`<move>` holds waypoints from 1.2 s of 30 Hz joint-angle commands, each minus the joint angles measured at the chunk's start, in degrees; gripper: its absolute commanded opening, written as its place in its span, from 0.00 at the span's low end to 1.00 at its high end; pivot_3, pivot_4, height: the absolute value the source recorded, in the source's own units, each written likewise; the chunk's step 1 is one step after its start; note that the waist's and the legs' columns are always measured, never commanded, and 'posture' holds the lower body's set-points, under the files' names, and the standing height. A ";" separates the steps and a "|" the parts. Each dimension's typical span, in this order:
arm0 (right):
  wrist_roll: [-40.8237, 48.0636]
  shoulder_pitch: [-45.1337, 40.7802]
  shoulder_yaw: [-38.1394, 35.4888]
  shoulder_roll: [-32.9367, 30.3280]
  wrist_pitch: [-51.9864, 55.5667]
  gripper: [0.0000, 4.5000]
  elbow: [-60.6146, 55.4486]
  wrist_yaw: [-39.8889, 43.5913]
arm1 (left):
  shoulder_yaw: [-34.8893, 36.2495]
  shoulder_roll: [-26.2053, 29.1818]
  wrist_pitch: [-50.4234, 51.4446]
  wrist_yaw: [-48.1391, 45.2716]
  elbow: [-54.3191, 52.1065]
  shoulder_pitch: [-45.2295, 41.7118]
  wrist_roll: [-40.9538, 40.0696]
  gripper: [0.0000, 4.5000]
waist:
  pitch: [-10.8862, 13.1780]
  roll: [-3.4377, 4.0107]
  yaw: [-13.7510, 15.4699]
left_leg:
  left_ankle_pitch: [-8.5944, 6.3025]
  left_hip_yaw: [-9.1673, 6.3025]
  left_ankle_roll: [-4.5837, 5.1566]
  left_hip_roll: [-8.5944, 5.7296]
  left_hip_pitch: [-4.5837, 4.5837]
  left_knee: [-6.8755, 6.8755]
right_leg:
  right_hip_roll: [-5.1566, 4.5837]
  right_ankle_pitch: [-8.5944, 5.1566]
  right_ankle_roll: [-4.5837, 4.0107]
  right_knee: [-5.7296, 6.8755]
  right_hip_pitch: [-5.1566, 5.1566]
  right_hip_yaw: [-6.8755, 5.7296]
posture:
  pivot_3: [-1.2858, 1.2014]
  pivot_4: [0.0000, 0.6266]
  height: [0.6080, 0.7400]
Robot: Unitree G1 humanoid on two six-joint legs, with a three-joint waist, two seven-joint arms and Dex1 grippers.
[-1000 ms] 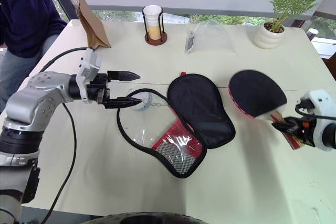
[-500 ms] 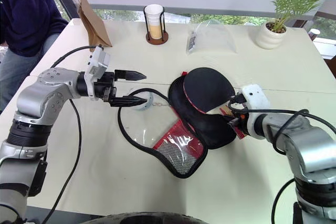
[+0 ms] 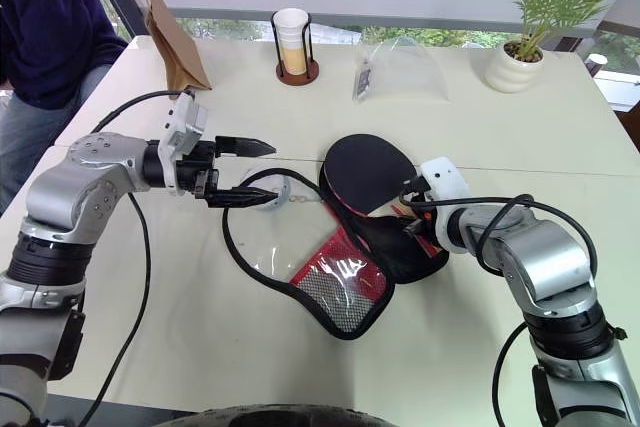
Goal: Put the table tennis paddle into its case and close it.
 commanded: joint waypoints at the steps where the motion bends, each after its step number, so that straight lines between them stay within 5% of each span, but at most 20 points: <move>1: 0.08 -1.59 0.08 0.72 -1.33 0.19 -0.68 -0.29 | 2.01 0.90 0.38 0.63 -2.25 0.23 -0.88 1.00 | 0.00 0.00 0.12 | 0.00 0.00 0.00 0.00 0.00 0.00 | 0.00 0.00 0.00 0.00 0.00 0.00 | 0.52 0.24 1.00; 11: -0.02 -0.90 -0.62 -0.77 -1.63 0.19 -0.11 0.04 | 2.64 1.43 0.46 1.31 -2.96 1.32 -1.05 1.00 | 0.00 0.00 0.09 | 0.00 0.00 0.00 0.00 0.00 0.00 | 0.00 0.00 0.00 0.00 0.00 0.00 | 0.52 0.24 1.00; 19: 1.90 -2.83 -3.02 -1.08 -1.73 0.99 -2.32 1.48 | 2.22 3.20 -2.29 -0.34 0.31 0.72 1.59 1.00 | 0.00 0.00 0.00 | 0.00 0.00 0.01 0.00 0.00 0.00 | 0.00 0.00 0.00 0.00 0.00 0.00 | 0.52 0.24 1.00; 29: 12.05 -7.16 -13.29 -8.02 -6.10 0.99 -6.66 13.17 | 2.12 15.27 -12.93 -11.24 10.55 3.52 8.56 1.00 | 0.01 0.01 -0.10 | -0.15 0.01 0.27 0.01 0.00 -0.06 | 0.01 0.00 -0.01 -0.02 -0.04 -0.01 | 0.52 0.24 1.00; 36: 10.62 -10.44 -12.90 -14.24 -12.08 0.99 -0.75 16.00 | -3.22 11.04 -22.30 -10.90 9.00 8.63 14.60 1.00 | 0.01 0.02 0.38 | -0.17 0.03 0.30 0.00 0.00 -0.05 | -0.08 0.00 -0.01 -0.02 -0.02 0.00 | 0.52 0.24 1.00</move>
